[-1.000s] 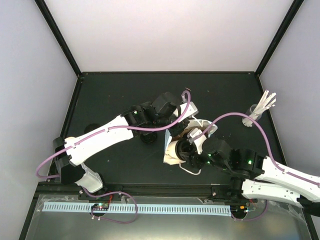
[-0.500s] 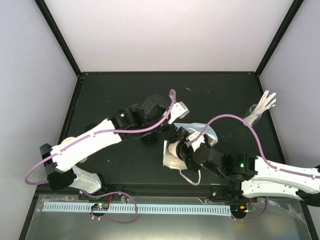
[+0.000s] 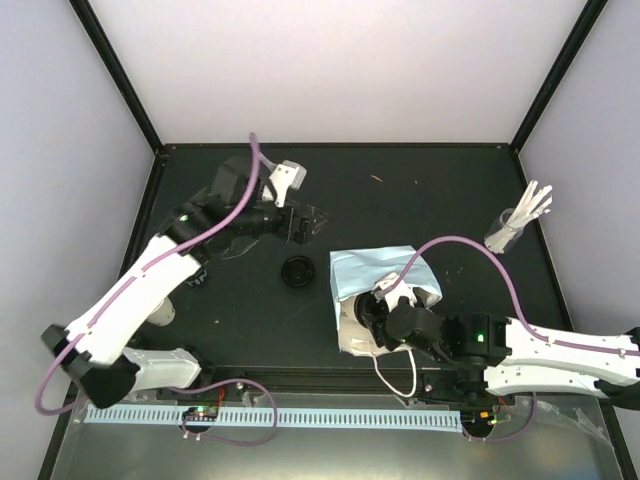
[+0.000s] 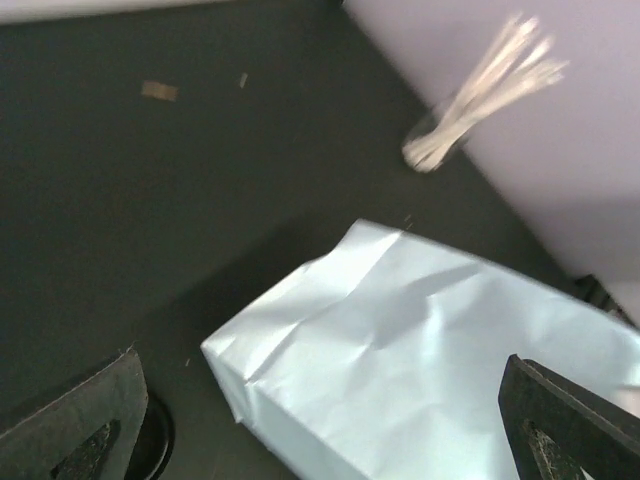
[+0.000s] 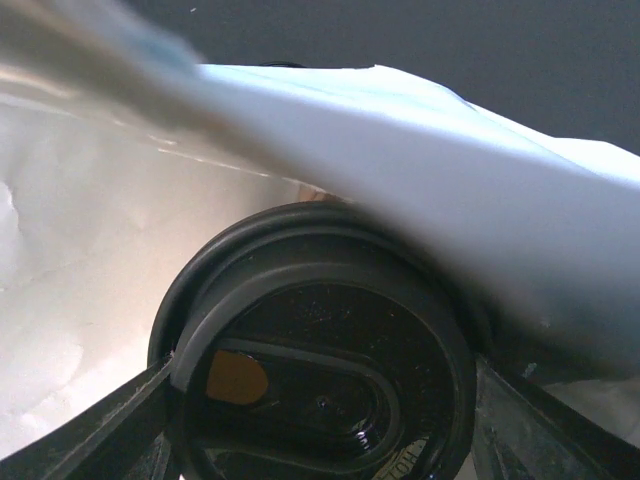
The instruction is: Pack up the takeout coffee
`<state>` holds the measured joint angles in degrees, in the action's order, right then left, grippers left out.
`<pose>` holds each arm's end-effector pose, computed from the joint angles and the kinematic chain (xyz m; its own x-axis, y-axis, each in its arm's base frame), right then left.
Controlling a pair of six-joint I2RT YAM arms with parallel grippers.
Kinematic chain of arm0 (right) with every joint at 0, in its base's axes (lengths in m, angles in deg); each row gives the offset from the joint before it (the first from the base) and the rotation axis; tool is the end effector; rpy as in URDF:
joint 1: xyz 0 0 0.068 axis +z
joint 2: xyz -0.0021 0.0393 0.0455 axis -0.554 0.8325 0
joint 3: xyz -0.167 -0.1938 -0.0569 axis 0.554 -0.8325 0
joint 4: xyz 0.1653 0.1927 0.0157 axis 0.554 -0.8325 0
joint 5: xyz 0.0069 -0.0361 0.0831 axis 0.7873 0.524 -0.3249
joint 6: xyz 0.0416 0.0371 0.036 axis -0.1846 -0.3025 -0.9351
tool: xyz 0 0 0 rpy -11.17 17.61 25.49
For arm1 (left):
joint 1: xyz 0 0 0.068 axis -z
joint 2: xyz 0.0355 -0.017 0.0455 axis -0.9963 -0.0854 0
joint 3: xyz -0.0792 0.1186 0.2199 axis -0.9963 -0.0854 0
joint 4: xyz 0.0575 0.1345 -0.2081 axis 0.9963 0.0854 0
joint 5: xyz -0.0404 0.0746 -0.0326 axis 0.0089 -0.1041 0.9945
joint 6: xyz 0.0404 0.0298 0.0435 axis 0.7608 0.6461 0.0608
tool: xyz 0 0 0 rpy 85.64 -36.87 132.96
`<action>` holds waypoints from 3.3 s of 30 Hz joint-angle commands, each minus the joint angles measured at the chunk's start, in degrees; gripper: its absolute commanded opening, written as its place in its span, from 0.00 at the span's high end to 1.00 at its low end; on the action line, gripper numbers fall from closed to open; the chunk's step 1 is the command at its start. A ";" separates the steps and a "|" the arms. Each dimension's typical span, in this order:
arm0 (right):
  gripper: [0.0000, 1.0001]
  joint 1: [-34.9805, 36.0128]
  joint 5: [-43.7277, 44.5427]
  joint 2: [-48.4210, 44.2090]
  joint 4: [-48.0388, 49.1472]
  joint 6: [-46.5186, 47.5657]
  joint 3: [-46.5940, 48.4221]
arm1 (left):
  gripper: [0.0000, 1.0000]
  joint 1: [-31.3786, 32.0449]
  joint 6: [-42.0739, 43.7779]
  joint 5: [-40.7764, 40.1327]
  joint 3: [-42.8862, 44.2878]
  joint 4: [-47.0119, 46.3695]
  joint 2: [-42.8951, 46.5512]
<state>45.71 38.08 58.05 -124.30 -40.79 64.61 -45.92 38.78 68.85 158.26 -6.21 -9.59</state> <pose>0.0558 0.1568 0.2488 -0.5441 -0.3326 -0.7703 -0.5927 0.8022 0.0723 0.1924 -0.1737 0.3972 -0.6335 0.1064 -0.7664 0.6028 0.6888 -0.4026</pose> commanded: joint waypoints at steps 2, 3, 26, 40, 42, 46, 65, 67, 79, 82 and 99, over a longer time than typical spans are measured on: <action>0.49 1.02 4.25 -0.56 7.36 1.50 -2.20 | 0.03 -5.90 0.14 7.61 -5.39 -3.33 -10.60; 0.49 1.17 4.58 -0.52 8.49 1.92 -2.68 | 0.04 -6.56 0.29 7.86 -5.11 -3.62 -12.82; 0.49 4.05 15.96 4.67 15.38 7.91 -5.23 | 0.25 -6.84 6.62 22.17 14.47 -1.28 -50.79; 0.49 4.06 19.73 12.06 19.16 11.00 -5.74 | 0.53 -4.92 2.97 24.90 9.60 -0.83 -50.66; 0.49 4.06 21.21 13.86 17.62 10.05 -4.95 | 0.58 -4.84 2.25 24.86 8.30 -1.31 -49.77; 0.50 4.20 23.05 16.57 13.22 7.30 -2.85 | 0.62 -4.57 0.75 24.11 5.50 -2.69 -47.58; 0.50 5.25 22.20 27.26 8.74 4.51 1.81 | 0.64 -1.22 -3.71 21.97 -2.67 -6.99 -38.65; 0.50 5.13 22.42 28.43 8.28 4.20 2.43 | 0.64 -0.85 -4.14 21.94 -3.70 -7.47 -38.10; 0.52 0.64 13.86 31.60 3.17 4.29 7.86 | 0.65 -0.15 -5.19 21.17 -5.08 -7.56 -38.60; 0.52 -2.17 10.94 31.15 0.73 5.38 10.54 | 0.65 -0.18 -5.42 21.27 -4.73 -7.41 -39.17; 0.53 -21.69 -10.34 38.43 -7.18 17.50 22.65 | 0.55 -5.34 -7.11 19.18 3.83 -6.50 -44.42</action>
<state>27.61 31.15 93.28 -125.85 -27.65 85.55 -49.77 32.55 88.85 158.11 -15.24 -52.34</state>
